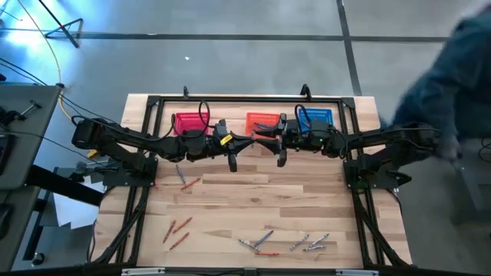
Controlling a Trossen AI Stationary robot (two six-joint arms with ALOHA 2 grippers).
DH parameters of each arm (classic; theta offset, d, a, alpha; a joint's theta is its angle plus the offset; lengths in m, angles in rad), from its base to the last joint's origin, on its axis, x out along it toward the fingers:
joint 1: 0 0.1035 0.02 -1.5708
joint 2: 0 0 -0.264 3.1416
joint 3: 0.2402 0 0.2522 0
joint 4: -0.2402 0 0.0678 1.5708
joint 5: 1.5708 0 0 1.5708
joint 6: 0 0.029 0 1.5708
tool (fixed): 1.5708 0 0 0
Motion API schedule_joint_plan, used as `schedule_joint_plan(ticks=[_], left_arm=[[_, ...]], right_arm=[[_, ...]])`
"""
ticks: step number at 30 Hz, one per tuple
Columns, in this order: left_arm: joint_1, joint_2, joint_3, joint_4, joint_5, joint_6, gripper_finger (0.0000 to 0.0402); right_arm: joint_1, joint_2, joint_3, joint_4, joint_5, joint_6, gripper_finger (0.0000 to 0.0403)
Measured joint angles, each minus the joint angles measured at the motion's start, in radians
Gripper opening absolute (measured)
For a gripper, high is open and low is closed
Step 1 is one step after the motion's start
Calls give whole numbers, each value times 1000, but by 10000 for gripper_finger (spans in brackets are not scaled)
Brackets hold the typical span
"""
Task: Sort crayons
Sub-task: Put the gray crayon into the red bin
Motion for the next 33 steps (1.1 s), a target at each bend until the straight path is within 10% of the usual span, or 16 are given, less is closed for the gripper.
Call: schedule_joint_plan(ticks=[33], left_arm=[[-12, 17, 1, 23, -11, 8, 0]], right_arm=[[45, 97, 66, 41, 72, -7, 126]])
